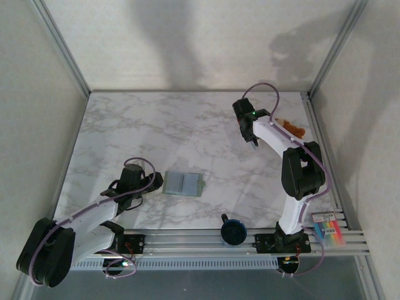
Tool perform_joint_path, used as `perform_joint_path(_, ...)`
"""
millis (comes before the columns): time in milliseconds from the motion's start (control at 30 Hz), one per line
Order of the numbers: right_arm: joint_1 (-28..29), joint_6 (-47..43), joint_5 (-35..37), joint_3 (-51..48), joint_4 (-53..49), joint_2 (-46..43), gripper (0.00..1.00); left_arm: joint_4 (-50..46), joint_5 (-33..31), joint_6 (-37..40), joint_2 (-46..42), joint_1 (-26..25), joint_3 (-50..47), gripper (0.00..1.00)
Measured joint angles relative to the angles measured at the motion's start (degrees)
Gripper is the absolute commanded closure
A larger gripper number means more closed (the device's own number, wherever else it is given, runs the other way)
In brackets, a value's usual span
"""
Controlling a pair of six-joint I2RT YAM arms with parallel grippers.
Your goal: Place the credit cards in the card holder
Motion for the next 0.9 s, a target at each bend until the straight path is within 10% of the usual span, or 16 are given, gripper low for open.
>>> perform_joint_path(333,0.1,-0.5,0.0,0.2,-0.5,0.1,0.92,0.5,0.5,0.5,1.8,0.0,0.5,0.28)
perform_joint_path(900,0.2,5.0,-12.8,2.3,-5.2,-2.0,1.00,0.5,0.8,0.8,3.0,0.0,1.1,0.28)
